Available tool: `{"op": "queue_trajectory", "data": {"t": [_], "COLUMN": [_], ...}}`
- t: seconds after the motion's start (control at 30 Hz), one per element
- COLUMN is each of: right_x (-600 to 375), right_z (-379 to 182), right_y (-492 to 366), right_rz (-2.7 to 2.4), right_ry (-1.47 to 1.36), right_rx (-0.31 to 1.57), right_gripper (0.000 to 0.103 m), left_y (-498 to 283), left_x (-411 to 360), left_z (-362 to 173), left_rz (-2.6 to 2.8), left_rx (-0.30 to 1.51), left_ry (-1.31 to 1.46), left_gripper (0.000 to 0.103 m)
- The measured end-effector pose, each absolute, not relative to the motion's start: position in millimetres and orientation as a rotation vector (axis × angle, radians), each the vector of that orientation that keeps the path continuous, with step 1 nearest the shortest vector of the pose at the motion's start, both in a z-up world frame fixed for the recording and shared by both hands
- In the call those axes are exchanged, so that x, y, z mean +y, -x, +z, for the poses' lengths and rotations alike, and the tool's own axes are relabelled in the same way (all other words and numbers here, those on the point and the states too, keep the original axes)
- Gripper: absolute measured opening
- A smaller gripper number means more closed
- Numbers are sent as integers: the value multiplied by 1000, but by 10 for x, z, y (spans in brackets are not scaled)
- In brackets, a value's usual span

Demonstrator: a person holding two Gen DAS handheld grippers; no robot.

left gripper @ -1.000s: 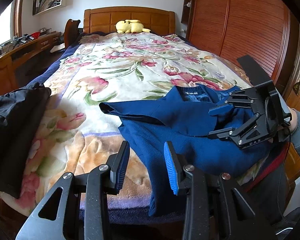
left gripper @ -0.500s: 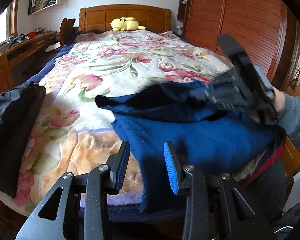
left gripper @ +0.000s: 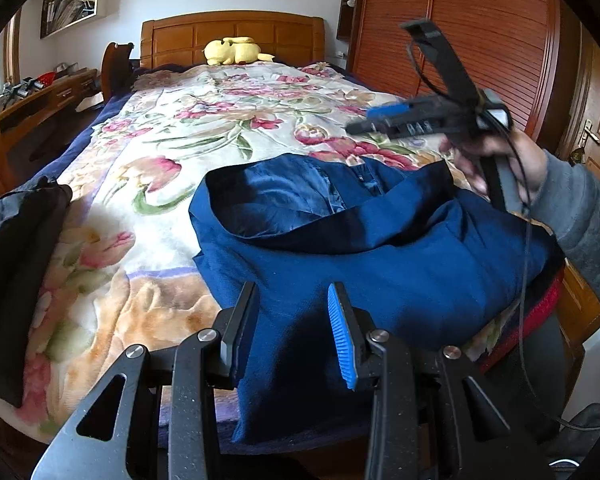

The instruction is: Fold large clothes

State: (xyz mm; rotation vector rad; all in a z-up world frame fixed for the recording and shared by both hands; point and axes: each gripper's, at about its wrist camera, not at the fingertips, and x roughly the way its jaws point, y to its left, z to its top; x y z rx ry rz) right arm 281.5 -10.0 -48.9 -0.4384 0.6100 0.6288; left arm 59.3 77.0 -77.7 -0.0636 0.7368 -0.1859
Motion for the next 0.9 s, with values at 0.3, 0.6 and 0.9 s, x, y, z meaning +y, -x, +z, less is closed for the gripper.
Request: {"op": "queue_trajectory", "data": {"t": [0.3,0.6,0.9], "right_x": [-20,351,503], "right_z": [-1119,-1377,-1135], "right_y": [-2784,-2785,-2744], "right_rz": [842,890,789], "right_ry": [499,576,641], "right_rx": [847,891,717], "right_gripper": [64,63,3], "left_y": [-636,-627,-620], "left_x": [620,609,642], "left_z": [-827,-851,-899], "left_rz": [-208,-211,-212], "left_rx": [761,769,777], "left_ry": [53,53,64], "left_gripper": [36,36,36]}}
